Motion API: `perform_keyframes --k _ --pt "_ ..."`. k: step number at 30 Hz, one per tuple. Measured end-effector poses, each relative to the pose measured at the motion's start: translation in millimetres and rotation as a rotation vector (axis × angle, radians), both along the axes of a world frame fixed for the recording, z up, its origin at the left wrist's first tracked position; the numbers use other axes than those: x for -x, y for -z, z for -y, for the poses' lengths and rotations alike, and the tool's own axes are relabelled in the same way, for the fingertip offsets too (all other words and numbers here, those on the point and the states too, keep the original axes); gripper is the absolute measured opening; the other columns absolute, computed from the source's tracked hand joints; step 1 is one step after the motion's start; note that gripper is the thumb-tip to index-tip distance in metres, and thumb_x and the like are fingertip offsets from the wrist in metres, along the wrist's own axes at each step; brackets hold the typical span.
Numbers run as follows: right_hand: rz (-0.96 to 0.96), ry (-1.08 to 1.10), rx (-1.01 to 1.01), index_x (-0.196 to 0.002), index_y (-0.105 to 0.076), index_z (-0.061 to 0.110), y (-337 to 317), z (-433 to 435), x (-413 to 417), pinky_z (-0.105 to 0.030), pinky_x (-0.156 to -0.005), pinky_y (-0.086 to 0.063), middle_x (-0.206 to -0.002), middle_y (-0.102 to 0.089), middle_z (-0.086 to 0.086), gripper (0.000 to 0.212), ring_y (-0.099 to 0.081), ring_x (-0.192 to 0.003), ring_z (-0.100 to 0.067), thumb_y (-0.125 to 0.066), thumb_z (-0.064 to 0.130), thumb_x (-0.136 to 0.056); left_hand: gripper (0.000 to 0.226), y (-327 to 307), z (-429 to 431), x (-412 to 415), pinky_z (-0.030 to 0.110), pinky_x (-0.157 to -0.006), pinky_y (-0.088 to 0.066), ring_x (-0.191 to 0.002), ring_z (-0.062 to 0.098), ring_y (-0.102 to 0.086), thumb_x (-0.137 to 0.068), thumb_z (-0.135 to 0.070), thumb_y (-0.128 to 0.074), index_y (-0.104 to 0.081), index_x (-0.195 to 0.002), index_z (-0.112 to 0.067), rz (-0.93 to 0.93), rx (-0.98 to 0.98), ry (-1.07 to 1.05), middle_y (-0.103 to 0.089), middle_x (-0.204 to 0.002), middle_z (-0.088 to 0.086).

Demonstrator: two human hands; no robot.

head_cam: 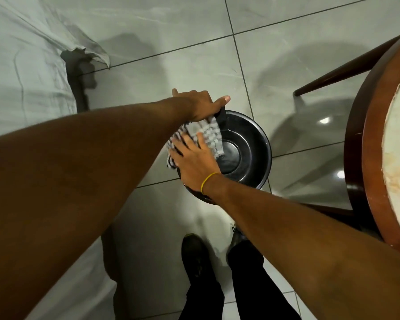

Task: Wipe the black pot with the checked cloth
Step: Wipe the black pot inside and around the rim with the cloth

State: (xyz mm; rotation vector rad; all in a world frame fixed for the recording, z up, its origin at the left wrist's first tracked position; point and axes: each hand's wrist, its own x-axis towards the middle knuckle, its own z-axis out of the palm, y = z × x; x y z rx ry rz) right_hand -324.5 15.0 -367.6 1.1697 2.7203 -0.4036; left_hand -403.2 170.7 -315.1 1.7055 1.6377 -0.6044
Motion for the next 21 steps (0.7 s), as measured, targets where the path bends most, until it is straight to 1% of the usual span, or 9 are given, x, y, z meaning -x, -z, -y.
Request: perform_keyframes --k 1,3,5,7,10,12,16,17,21 --pt "-0.002 0.085 0.008 -0.156 -0.047 0.019 -3 -9 5 -0.066 -0.128 -0.014 -0.168 -0.04 -0.01 0.063 -0.026 -0.159 -0.037 -0.055 0.034 -0.096 0.106 -1 -2 -1 0.072 -0.117 -0.001 -0.134 0.034 -0.052 -0.075 -0.095 0.003 -0.067 -0.126 -0.034 -0.027 0.014 0.029 -0.066 -0.135 0.008" --pt "-0.013 0.247 0.022 -0.154 -0.049 0.018 -6 -25 10 -0.062 -0.129 -0.017 -0.162 -0.046 -0.008 0.058 -0.032 -0.155 -0.036 -0.051 0.034 -0.098 0.111 -2 -4 -3 0.074 -0.114 0.011 -0.139 0.034 -0.049 -0.071 -0.096 0.007 -0.065 -0.131 -0.036 -0.054 0.032 0.066 -0.065 -0.137 0.009" --pt "-0.028 0.336 0.024 -0.15 -0.053 0.019 -5 -35 11 -0.058 -0.129 -0.019 -0.155 -0.052 -0.006 0.053 -0.039 -0.15 -0.034 -0.049 0.034 -0.1 0.113 -2 -3 -3 0.074 -0.113 0.015 -0.139 0.034 -0.049 -0.071 -0.096 0.008 -0.064 -0.134 -0.035 -0.065 0.03 0.083 -0.067 -0.135 0.009" --pt "-0.043 0.333 0.028 -0.15 -0.053 0.018 -3 -35 9 -0.057 -0.129 -0.019 -0.155 -0.053 -0.005 0.052 -0.039 -0.15 -0.033 -0.048 0.033 -0.101 0.113 -2 -2 -2 0.075 -0.113 0.015 -0.138 0.034 -0.051 -0.073 -0.095 0.006 -0.064 -0.135 -0.032 -0.069 0.018 0.091 -0.069 -0.132 0.009" --pt "-0.093 0.258 0.031 -0.154 -0.05 0.019 1 -22 1 -0.059 -0.131 -0.015 -0.164 -0.047 -0.005 0.055 -0.033 -0.156 -0.031 -0.05 0.027 -0.1 0.107 1 1 0 0.074 -0.113 0.013 -0.133 0.033 -0.055 -0.078 -0.093 0.0 -0.067 -0.129 -0.028 -0.061 -0.018 0.074 -0.071 -0.127 0.008" --pt "-0.107 0.154 0.032 -0.154 -0.049 0.019 3 -8 -7 -0.059 -0.131 -0.013 -0.166 -0.044 -0.004 0.058 -0.029 -0.159 -0.032 -0.052 0.025 -0.097 0.096 4 5 3 0.075 -0.114 0.01 -0.128 0.032 -0.059 -0.083 -0.09 -0.008 -0.071 -0.118 -0.027 -0.045 -0.038 0.058 -0.074 -0.12 0.005" --pt "-0.082 -0.132 0.022 -0.154 -0.049 0.017 10 33 -30 -0.063 -0.131 -0.013 -0.168 -0.04 -0.006 0.059 -0.026 -0.16 -0.034 -0.055 0.026 -0.097 0.08 10 18 12 0.077 -0.113 0.005 -0.116 0.028 -0.065 -0.087 -0.086 -0.023 -0.076 -0.104 -0.028 0.023 -0.065 0.028 -0.074 -0.094 -0.004" --pt "-0.07 -0.183 0.017 -0.155 -0.048 0.017 12 44 -39 -0.062 -0.131 -0.012 -0.17 -0.039 -0.006 0.059 -0.024 -0.161 -0.034 -0.055 0.025 -0.097 0.078 12 22 14 0.077 -0.112 0.004 -0.116 0.028 -0.065 -0.087 -0.086 -0.024 -0.077 -0.106 -0.031 0.037 -0.08 0.029 -0.074 -0.094 -0.005" --pt "-0.041 -0.287 -0.006 -0.158 -0.044 0.018 19 77 -81 -0.063 -0.132 -0.011 -0.175 -0.029 -0.006 0.061 -0.017 -0.164 -0.034 -0.044 0.021 -0.097 0.063 18 32 20 0.077 -0.112 0.003 -0.125 0.028 -0.061 -0.088 -0.083 -0.033 -0.07 -0.124 -0.047 0.05 -0.127 0.084 -0.076 -0.119 -0.002"
